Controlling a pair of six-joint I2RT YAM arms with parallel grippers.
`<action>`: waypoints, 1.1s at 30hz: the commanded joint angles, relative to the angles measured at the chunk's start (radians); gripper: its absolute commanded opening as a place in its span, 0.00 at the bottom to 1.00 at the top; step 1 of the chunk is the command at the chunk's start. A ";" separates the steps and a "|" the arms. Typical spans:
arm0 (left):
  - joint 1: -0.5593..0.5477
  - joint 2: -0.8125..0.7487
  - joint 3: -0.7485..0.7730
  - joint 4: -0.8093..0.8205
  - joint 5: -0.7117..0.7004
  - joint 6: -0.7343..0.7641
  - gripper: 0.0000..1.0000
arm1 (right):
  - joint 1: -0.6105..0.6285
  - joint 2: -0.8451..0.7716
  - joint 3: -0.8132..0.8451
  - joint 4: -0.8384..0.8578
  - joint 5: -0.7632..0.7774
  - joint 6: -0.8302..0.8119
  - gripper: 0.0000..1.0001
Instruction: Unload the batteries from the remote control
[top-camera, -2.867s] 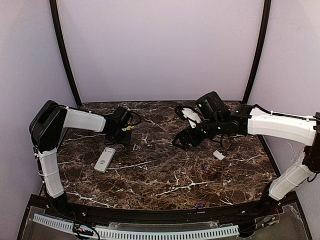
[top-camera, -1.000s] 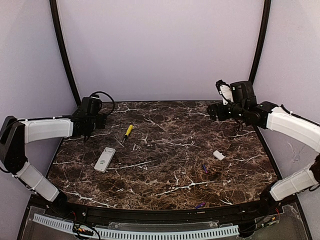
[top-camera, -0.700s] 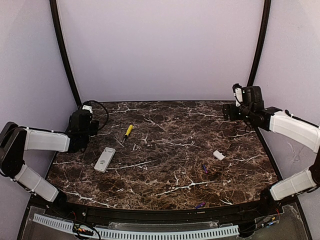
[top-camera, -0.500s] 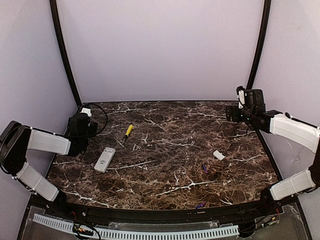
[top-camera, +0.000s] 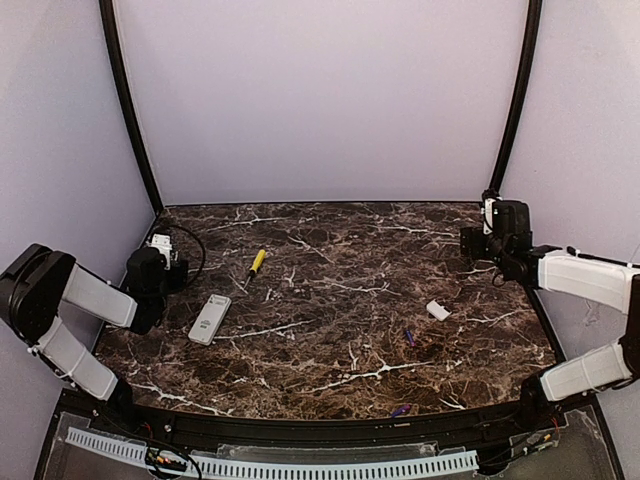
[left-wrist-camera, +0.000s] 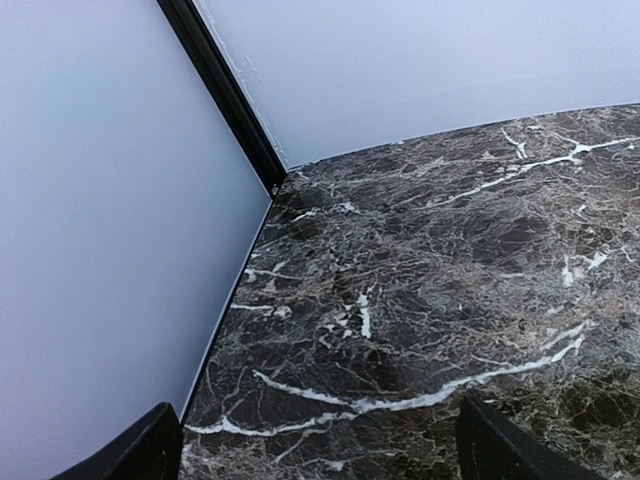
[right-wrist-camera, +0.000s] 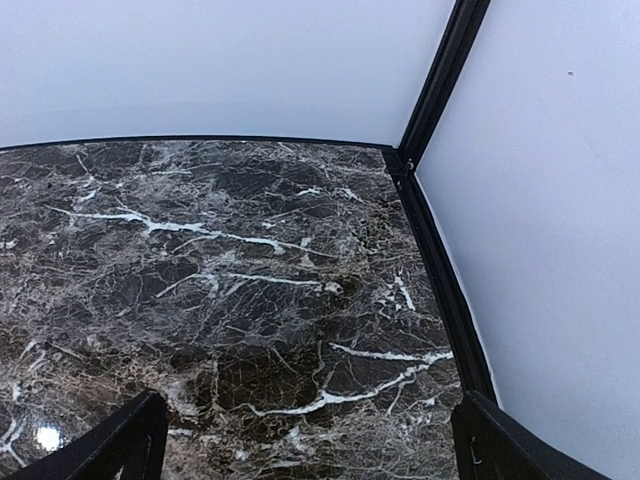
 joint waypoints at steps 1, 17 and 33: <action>0.005 0.025 -0.057 0.166 0.058 0.003 0.96 | -0.006 0.020 -0.048 0.127 0.021 -0.053 0.99; 0.090 0.011 -0.109 0.213 0.255 -0.053 0.96 | -0.057 0.047 -0.215 0.470 -0.179 -0.169 0.99; 0.120 0.063 -0.117 0.260 0.276 -0.091 0.99 | -0.205 0.139 -0.342 0.751 -0.359 -0.122 0.99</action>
